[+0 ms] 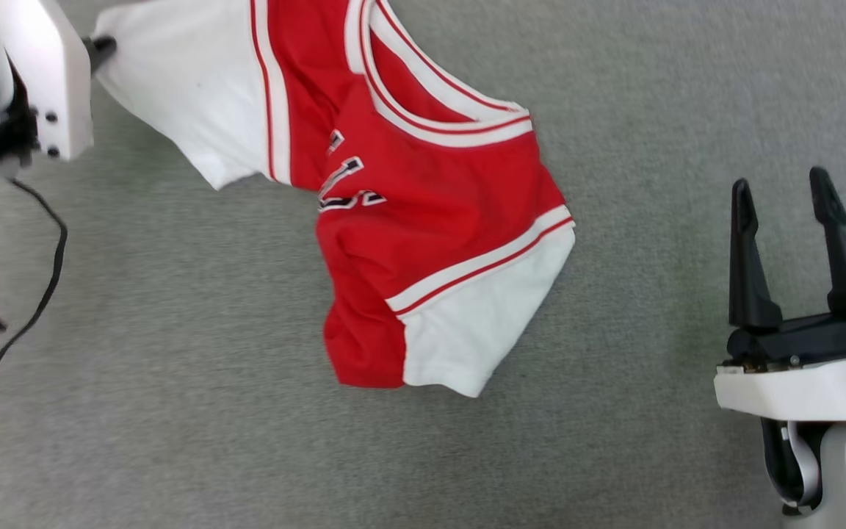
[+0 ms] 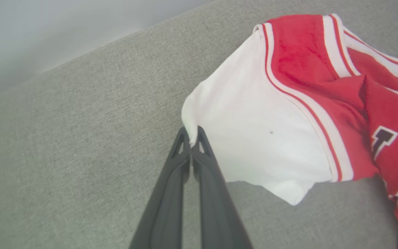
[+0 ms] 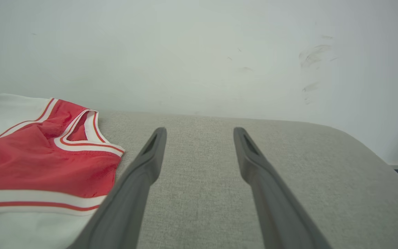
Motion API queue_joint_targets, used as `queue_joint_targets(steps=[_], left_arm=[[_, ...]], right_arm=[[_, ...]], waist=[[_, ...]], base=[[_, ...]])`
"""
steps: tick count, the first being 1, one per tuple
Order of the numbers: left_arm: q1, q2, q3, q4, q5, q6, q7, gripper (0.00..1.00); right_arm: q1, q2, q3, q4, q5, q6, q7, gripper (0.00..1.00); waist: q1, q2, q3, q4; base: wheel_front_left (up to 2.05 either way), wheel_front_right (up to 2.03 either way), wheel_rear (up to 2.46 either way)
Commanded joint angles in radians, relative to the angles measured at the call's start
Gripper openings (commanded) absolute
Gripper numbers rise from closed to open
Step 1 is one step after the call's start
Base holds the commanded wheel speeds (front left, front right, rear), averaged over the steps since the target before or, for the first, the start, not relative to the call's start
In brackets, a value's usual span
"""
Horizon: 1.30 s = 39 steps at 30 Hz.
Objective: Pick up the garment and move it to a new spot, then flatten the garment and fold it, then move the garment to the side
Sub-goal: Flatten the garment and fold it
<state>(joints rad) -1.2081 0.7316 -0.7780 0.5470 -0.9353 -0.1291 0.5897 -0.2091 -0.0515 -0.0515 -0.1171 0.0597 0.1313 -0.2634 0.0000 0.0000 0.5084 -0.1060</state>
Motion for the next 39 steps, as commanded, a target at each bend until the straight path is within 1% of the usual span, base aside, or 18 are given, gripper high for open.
queue_joint_targets(steps=[1,7,11,14,18,22,28,30,31,32,35,39], left_arm=[[0.030,0.018,-0.010,-0.008,-0.010,0.000,-0.013,0.00],[0.132,0.083,-0.035,-0.012,-0.065,0.000,-0.062,0.00],[0.221,0.105,-0.036,0.018,-0.116,0.000,-0.089,0.00],[0.297,0.111,-0.035,0.057,-0.151,0.000,-0.111,0.00],[0.388,0.099,-0.037,0.123,-0.198,0.000,-0.135,0.00],[0.462,0.069,-0.040,0.186,-0.250,0.000,-0.149,0.00],[0.551,-0.003,-0.075,0.267,-0.292,0.000,-0.149,0.00],[0.553,-0.019,-0.083,0.283,-0.286,0.000,-0.175,0.00],[0.548,-0.024,-0.083,0.294,-0.279,0.000,-0.203,0.31],[0.539,-0.027,-0.081,0.306,-0.270,0.000,-0.234,1.00],[0.500,-0.027,-0.088,0.333,-0.215,0.001,-0.350,1.00],[0.445,-0.024,-0.082,0.355,-0.130,0.021,-0.568,1.00]], right_arm=[[0.013,0.002,-0.001,0.006,-0.006,-0.001,-0.002,1.00],[0.047,0.002,-0.002,0.028,-0.020,-0.001,-0.002,1.00],[0.065,0.002,-0.005,0.038,-0.023,-0.001,-0.002,1.00],[0.070,0.002,-0.004,0.041,-0.025,-0.001,-0.002,1.00],[0.074,0.002,0.002,0.045,-0.032,-0.001,-0.002,1.00],[0.078,0.002,0.005,0.045,-0.043,-0.001,-0.002,1.00],[0.082,0.002,0.003,0.050,-0.058,-0.001,-0.002,1.00],[0.084,0.002,0.001,0.051,-0.061,-0.001,-0.002,1.00],[0.088,0.002,0.000,0.053,-0.062,-0.001,-0.002,1.00],[0.091,0.002,-0.001,0.055,-0.063,-0.001,-0.002,1.00],[0.098,0.002,-0.006,0.059,-0.061,-0.001,-0.002,1.00],[0.118,0.002,-0.016,0.065,-0.054,-0.001,-0.002,1.00]], waist=[[0.0000,0.0000,-0.054,0.047],[0.0000,0.0000,-0.132,0.118],[0.0000,0.0000,-0.161,0.151],[0.0000,0.0000,-0.171,0.164],[0.0000,0.0000,-0.175,0.169],[0.0000,0.0000,-0.172,0.163],[0.0000,0.0000,-0.167,0.150],[0.0000,0.0000,-0.172,0.148],[0.0000,0.0000,-0.178,0.148],[0.0000,0.0000,-0.185,0.149],[0.0000,0.0000,-0.211,0.153],[0.0000,0.0000,-0.250,0.168]], base=[[0.00,0.00,0.00],[0.00,0.00,0.00],[0.00,0.00,0.00],[0.00,0.00,0.00],[0.00,0.00,0.00],[0.00,0.00,0.00],[0.00,0.00,0.00],[0.00,0.00,0.00],[0.00,0.00,0.00],[0.00,0.00,0.00],[0.00,0.00,0.00],[0.00,0.00,0.00]])
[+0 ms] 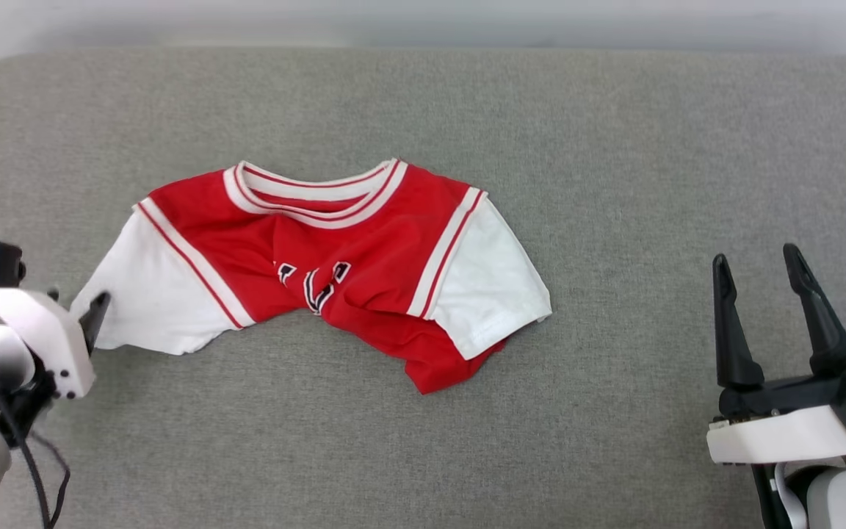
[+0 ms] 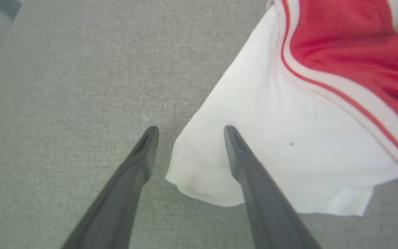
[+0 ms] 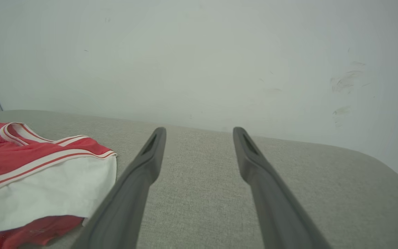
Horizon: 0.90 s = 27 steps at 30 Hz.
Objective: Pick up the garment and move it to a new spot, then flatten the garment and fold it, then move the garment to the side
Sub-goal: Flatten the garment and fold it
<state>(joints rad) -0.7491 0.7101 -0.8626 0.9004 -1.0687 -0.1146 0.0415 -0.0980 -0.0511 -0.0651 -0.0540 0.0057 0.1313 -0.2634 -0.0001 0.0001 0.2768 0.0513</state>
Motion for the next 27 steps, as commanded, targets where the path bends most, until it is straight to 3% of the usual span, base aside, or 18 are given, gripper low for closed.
queue_joint_targets(steps=[1,5,7,11,13,14,16,17,18,21,23,27], left_arm=[[-0.016,-0.009,0.001,0.005,0.022,0.015,-0.062,1.00],[-0.013,-0.028,-0.010,-0.008,0.084,0.061,-0.221,1.00],[-0.005,-0.037,-0.003,-0.017,0.088,0.071,-0.249,1.00],[0.035,-0.045,0.039,-0.085,0.123,0.140,-0.303,1.00],[0.059,-0.044,0.108,-0.183,0.173,0.201,-0.308,1.00],[0.143,-0.051,0.193,-0.293,0.228,0.264,-0.307,1.00],[0.228,-0.051,0.293,-0.415,0.307,0.338,-0.306,1.00],[0.228,-0.051,0.293,-0.415,0.307,0.338,-0.306,1.00],[0.318,-0.069,0.372,-0.529,0.384,0.397,-0.306,1.00],[0.459,-0.111,0.494,-0.680,0.482,0.454,-0.307,1.00],[0.501,-0.126,0.539,-0.720,0.514,0.467,-0.306,1.00],[0.650,-0.218,0.686,-0.859,0.627,0.482,-0.307,1.00]], right_arm=[[0.012,0.002,-0.005,0.003,0.002,-0.001,-0.002,1.00],[0.029,0.002,-0.005,0.009,0.013,-0.001,-0.002,1.00],[0.034,0.002,-0.003,0.011,0.014,-0.001,-0.002,1.00],[0.047,0.002,-0.006,0.014,0.024,-0.001,-0.002,1.00],[0.057,0.002,-0.011,0.015,0.028,-0.001,-0.002,1.00],[0.062,0.002,-0.013,0.015,0.031,-0.001,-0.002,1.00],[0.063,0.002,-0.014,0.014,0.031,-0.001,-0.002,1.00],[0.063,0.002,-0.014,0.014,0.031,-0.001,-0.002,1.00],[0.067,0.002,-0.019,0.013,0.034,-0.001,-0.002,1.00],[0.068,0.002,-0.019,0.016,0.034,-0.001,-0.002,1.00],[0.067,0.002,-0.018,0.016,0.035,-0.001,-0.002,1.00],[0.061,0.002,-0.016,0.018,0.040,-0.001,-0.002,1.00]], waist=[[0.0001,-0.0001,-0.028,0.015],[0.0001,-0.0001,-0.063,0.030],[0.0001,-0.0001,-0.073,0.033],[0.0001,-0.0001,-0.100,0.040],[0.0001,-0.0001,-0.111,0.046],[0.0001,-0.0001,-0.119,0.050],[0.0001,-0.0001,-0.127,0.052],[0.0001,-0.0001,-0.127,0.052],[0.0001,-0.0001,-0.134,0.054],[0.0001,-0.0001,-0.141,0.056],[0.0001,-0.0001,-0.145,0.056],[0.0001,-0.0001,-0.160,0.059]], base=[[0.00,0.00,0.00],[0.00,0.00,0.00],[0.00,0.00,0.00],[0.00,0.00,0.00],[0.00,0.00,0.00],[0.00,0.00,0.00],[0.00,0.00,0.00],[0.00,0.00,0.00],[0.00,0.00,0.00],[0.00,0.00,0.00],[0.00,0.00,0.00],[0.00,0.00,0.00]])
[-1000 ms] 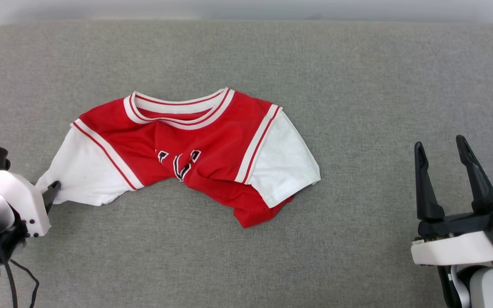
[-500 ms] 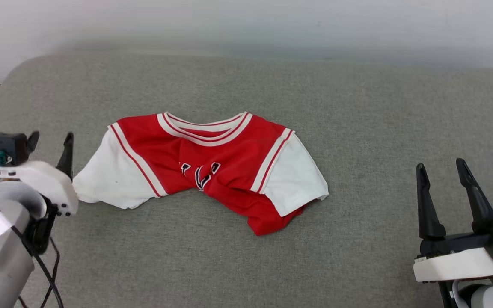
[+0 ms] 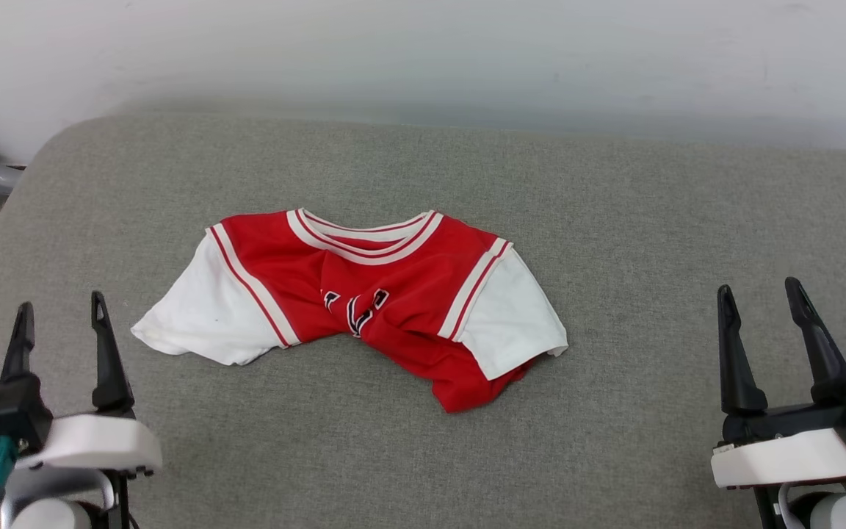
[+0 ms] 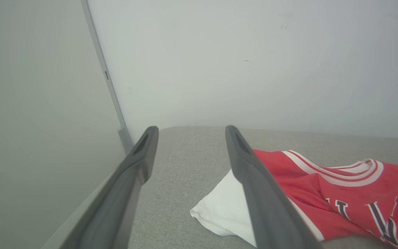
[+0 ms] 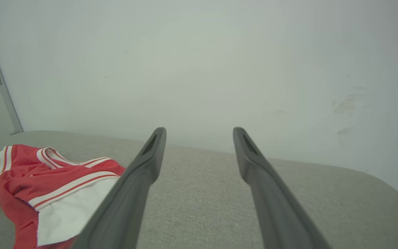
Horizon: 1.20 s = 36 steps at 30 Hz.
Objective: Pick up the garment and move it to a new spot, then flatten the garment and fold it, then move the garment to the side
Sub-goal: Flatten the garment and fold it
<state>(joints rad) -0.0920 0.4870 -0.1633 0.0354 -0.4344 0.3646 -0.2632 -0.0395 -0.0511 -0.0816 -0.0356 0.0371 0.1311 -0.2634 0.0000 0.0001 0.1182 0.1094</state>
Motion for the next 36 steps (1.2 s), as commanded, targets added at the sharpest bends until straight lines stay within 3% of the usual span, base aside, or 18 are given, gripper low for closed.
queue_joint_targets(steps=[1,9,14,17,22,30,36], left_arm=[[0.026,-0.018,0.021,-0.016,0.019,-0.003,-0.002,1.00],[0.163,-0.162,0.147,-0.065,0.196,-0.085,-0.002,1.00],[0.152,-0.215,0.183,-0.047,0.254,-0.138,-0.002,1.00],[0.142,-0.239,0.199,-0.041,0.279,-0.165,-0.002,1.00],[0.129,-0.272,0.220,-0.035,0.313,-0.204,-0.002,1.00],[0.105,-0.318,0.232,-0.031,0.356,-0.243,-0.002,1.00],[0.077,-0.349,0.236,-0.037,0.376,-0.266,-0.002,1.00]], right_arm=[[-0.001,0.002,0.001,0.000,0.009,-0.001,-0.002,1.00],[-0.102,-0.014,0.037,0.008,-0.012,-0.001,-0.002,1.00],[-0.247,-0.125,0.143,0.099,0.020,-0.001,-0.002,1.00],[-0.364,-0.204,0.239,0.173,0.087,-0.001,0.060,1.00],[-0.532,-0.325,0.437,0.235,0.247,-0.001,0.287,1.00],[-0.719,-0.528,0.813,0.272,0.539,-0.001,0.775,1.00],[-0.821,-0.596,1.009,0.283,0.679,-0.001,0.999,1.00]], waist=[[0.0000,-0.0001,-0.005,0.001],[0.0000,-0.0001,-0.010,0.021],[0.0000,-0.0001,-0.003,0.036],[0.0000,-0.0001,0.001,0.044],[0.0000,-0.0001,0.012,0.056],[0.0000,-0.0001,0.042,0.085],[0.0000,-0.0001,0.088,0.115]], base=[[0.00,0.00,0.00],[0.00,0.00,0.00],[0.00,0.00,0.00],[0.00,0.00,0.00],[0.00,0.00,0.00],[0.00,0.00,0.00],[0.00,0.00,0.00]])
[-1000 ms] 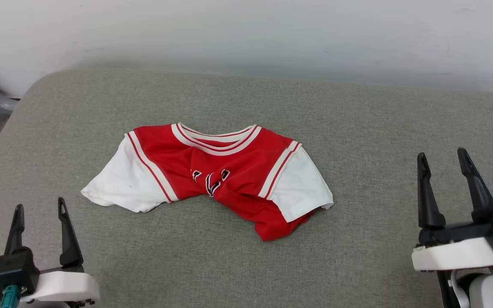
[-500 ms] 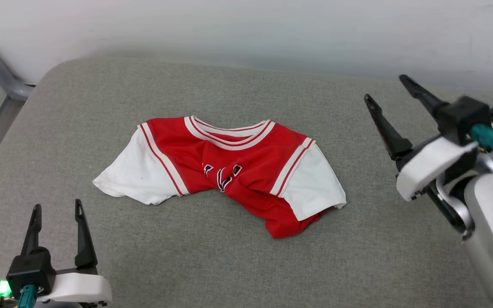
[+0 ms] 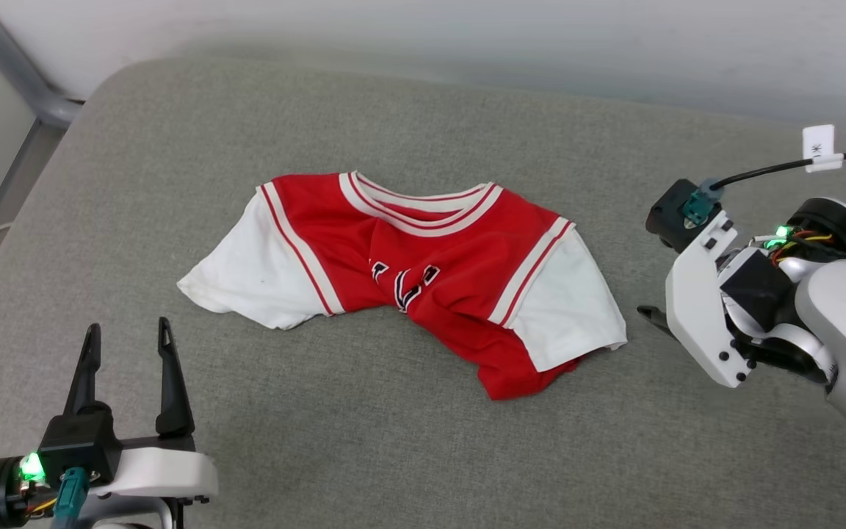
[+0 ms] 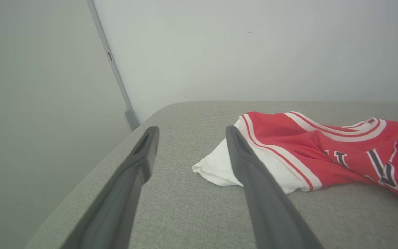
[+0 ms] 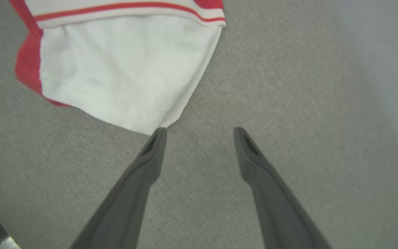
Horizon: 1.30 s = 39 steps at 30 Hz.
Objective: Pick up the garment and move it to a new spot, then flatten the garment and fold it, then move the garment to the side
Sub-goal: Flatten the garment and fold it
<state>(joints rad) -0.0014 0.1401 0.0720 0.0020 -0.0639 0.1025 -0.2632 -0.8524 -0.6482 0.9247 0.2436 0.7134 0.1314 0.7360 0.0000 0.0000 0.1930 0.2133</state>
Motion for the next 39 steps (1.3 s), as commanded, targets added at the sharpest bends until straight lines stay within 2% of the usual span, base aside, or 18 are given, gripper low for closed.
queue_joint_targets(steps=[1,5,12,17,22,23,24,31,39], left_arm=[[-0.018,-0.008,0.000,-0.003,0.008,-0.006,-0.002,1.00],[-0.044,-0.027,-0.007,-0.005,0.015,-0.020,-0.002,1.00],[-0.078,-0.053,-0.011,0.000,0.019,-0.034,-0.002,1.00],[-0.092,-0.064,-0.005,0.008,0.025,-0.040,-0.002,1.00],[-0.095,-0.071,0.001,0.012,0.028,-0.044,-0.002,1.00],[-0.095,-0.071,0.003,0.013,0.029,-0.045,-0.002,1.00],[-0.095,-0.072,0.005,0.015,0.031,-0.045,-0.002,1.00],[-0.074,-0.066,0.021,0.024,0.045,-0.047,-0.002,1.00],[-0.047,-0.052,0.031,0.024,0.056,-0.051,-0.002,1.00]], right_arm=[[-0.023,0.000,0.023,0.013,0.019,-0.001,0.018,1.00],[-0.077,0.016,0.089,0.071,0.043,-0.001,0.042,1.00],[-0.121,0.054,0.200,0.183,0.067,-0.001,0.012,1.00],[-0.090,0.074,0.317,0.229,0.086,0.001,0.014,1.00],[-0.062,0.077,0.370,0.242,0.085,0.004,0.014,1.00],[-0.061,0.077,0.373,0.243,0.087,0.005,0.012,0.36],[-0.063,0.079,0.375,0.244,0.088,0.005,0.001,0.00],[-0.110,0.074,0.362,0.243,0.084,-0.001,-0.119,0.00],[-0.118,0.026,0.354,0.208,0.106,-0.001,-0.268,0.00]], waist=[[0.0000,0.0000,0.023,0.017],[0.0000,0.0000,0.066,0.042],[0.0000,0.0000,0.122,0.079],[0.0000,0.0000,0.139,0.089],[0.0000,0.0000,0.143,0.089],[0.0000,0.0000,0.142,0.087],[0.0000,0.0000,0.141,0.084],[0.0000,0.0000,0.097,0.038],[0.0000,0.0000,0.035,-0.020]], base=[[0.00,0.00,0.00],[0.00,0.00,0.00],[0.00,0.00,0.00],[0.00,0.00,0.00],[0.00,0.00,0.00],[0.00,0.00,0.00],[0.00,0.00,0.00],[0.00,0.00,0.00],[0.00,0.00,0.00]])
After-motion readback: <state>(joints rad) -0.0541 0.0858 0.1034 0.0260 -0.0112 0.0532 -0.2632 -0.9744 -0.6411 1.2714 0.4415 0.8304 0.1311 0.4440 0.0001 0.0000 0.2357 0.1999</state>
